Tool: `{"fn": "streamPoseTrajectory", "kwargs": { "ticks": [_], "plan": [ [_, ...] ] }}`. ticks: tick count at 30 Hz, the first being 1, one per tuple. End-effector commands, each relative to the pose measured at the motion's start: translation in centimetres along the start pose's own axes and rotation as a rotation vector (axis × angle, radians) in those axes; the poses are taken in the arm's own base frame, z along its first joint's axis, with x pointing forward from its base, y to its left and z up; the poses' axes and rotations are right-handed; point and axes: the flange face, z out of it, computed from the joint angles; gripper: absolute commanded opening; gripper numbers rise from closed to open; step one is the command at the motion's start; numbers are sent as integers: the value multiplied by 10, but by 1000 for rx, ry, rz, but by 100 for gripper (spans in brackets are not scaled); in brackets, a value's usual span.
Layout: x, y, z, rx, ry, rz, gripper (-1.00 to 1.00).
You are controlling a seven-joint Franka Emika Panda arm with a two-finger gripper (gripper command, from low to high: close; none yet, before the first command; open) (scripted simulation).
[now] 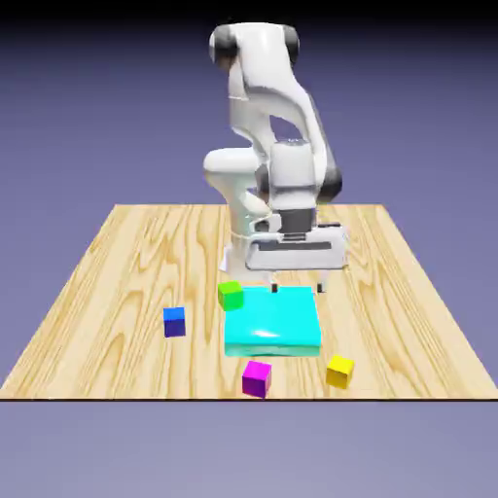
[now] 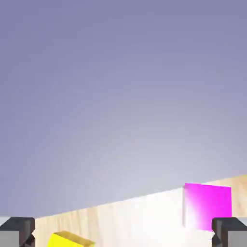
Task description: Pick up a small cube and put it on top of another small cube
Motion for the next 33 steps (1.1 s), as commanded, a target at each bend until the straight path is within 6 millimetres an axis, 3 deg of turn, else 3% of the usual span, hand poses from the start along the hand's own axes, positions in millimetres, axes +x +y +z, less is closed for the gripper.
{"fn": "streamPoseTrajectory", "kwargs": {
  "ticks": [1,11,12,16,17,18,19,23,25,33],
  "plan": [
    [-4,-3,12,-29,-16,26,0],
    [-75,-21,132,-334,-134,252,0],
    [-75,-21,132,-334,-134,252,0],
    [-83,-3,191,-334,-134,253,0],
    [-85,0,198,-334,-134,253,0],
    [-85,0,198,-334,-134,253,-100],
    [-85,0,198,-334,-134,253,-100],
    [-76,-19,139,-334,-134,252,-100],
    [-75,-21,132,-334,-134,252,-100],
    [50,52,96,-327,-128,387,-100]
  ]
}}
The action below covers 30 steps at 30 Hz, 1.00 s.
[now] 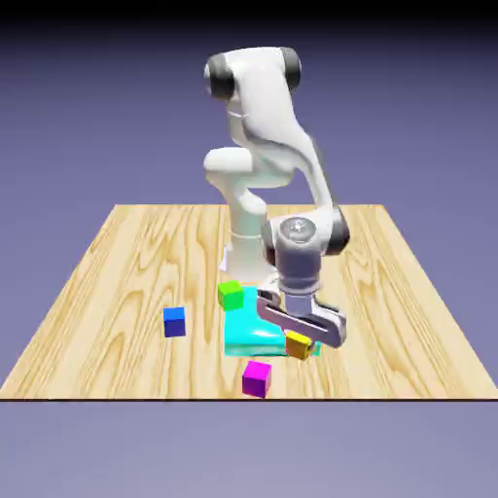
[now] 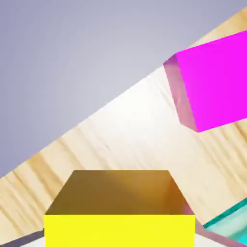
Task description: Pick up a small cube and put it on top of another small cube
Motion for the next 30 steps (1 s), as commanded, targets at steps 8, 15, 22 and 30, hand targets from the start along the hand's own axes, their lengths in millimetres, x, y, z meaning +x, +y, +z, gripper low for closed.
{"fn": "streamPoseTrajectory", "kwargs": {
  "ticks": [8,15,22,30],
  "plan": [
    [118,70,-23,13,-10,139,-100],
    [194,155,-33,22,-17,266,-100],
    [227,215,-30,31,-26,350,-100],
    [226,209,1,47,-54,347,-100]
  ]
}}
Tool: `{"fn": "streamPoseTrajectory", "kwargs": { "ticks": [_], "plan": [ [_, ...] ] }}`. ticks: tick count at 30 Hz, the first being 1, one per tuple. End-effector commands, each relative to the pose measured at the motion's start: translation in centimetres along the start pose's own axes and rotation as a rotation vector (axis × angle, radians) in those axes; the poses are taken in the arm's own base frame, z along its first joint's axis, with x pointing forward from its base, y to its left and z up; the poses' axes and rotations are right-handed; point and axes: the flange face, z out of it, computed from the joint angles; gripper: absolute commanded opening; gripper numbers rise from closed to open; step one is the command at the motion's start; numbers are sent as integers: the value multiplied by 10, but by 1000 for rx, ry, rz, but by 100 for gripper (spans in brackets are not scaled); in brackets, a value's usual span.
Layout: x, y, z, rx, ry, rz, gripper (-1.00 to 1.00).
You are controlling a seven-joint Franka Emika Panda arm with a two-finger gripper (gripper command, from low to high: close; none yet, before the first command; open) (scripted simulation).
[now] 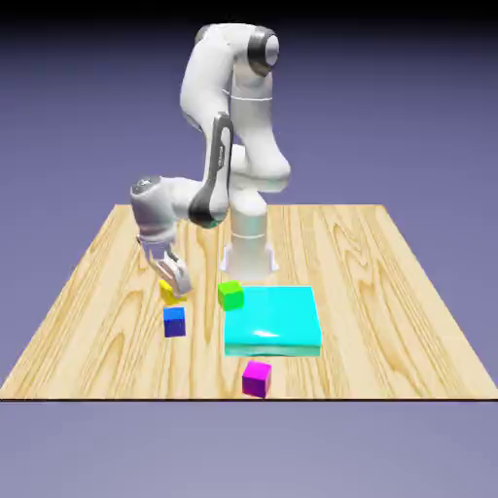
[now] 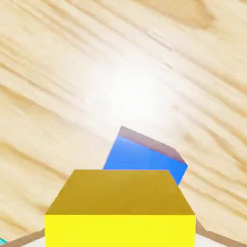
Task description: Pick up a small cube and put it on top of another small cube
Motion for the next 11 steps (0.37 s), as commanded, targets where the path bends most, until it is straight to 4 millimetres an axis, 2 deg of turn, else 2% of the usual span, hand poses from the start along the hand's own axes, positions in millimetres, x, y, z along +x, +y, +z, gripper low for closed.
{"fn": "streamPoseTrajectory", "kwargs": {
  "ticks": [1,10,11],
  "plan": [
    [0,0,4,-1,0,1,-100],
    [6,4,35,-15,37,6,-100],
    [6,4,35,-15,37,6,100]
  ]
}}
